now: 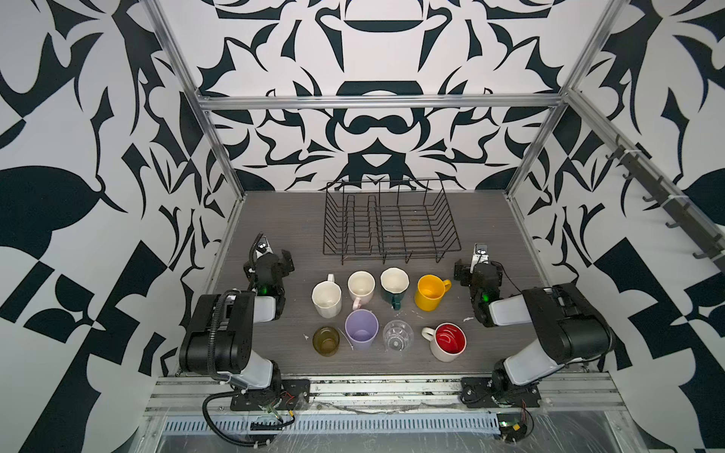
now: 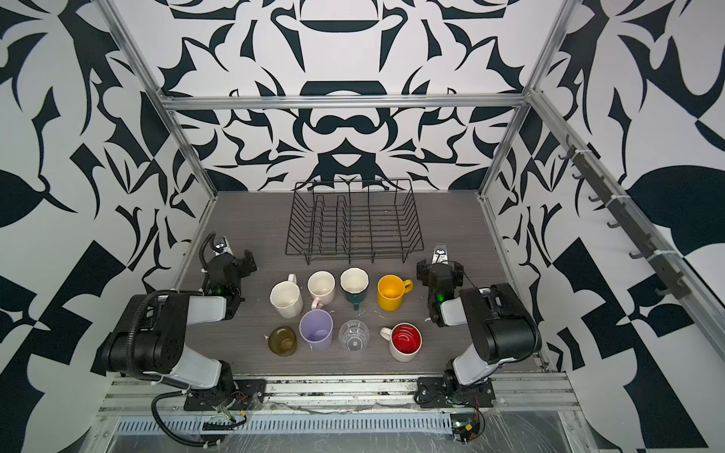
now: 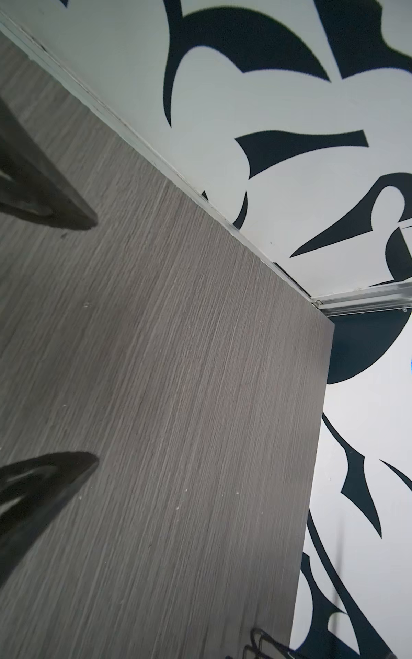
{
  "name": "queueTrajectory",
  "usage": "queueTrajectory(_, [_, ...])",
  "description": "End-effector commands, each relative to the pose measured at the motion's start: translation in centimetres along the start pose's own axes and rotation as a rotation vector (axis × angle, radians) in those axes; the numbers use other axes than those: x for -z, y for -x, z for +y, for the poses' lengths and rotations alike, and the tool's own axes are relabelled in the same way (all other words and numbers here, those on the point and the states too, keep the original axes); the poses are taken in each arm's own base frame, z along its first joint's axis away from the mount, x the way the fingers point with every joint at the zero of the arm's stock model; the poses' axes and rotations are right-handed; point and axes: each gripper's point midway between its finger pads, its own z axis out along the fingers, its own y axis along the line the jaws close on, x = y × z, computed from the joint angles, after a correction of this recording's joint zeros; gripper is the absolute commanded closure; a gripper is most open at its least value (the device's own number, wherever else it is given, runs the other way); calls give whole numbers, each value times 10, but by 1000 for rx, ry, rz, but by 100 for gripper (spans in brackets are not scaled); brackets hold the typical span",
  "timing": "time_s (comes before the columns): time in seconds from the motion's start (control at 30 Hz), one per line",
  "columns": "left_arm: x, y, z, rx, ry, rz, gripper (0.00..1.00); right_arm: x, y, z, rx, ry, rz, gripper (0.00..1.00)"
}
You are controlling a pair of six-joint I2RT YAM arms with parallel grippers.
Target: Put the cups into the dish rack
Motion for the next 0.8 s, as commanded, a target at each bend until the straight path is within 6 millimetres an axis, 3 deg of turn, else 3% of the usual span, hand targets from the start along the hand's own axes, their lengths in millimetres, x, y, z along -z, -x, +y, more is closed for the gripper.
queueTrajectory(0.0, [-2,8,0,13,2,-21,1,-2,21,-2,-28,-13,-57,0])
queueTrajectory(0.77, [-4,7,0,14,-1,-13,1,-2,21,-2,-30,-11,-57,0])
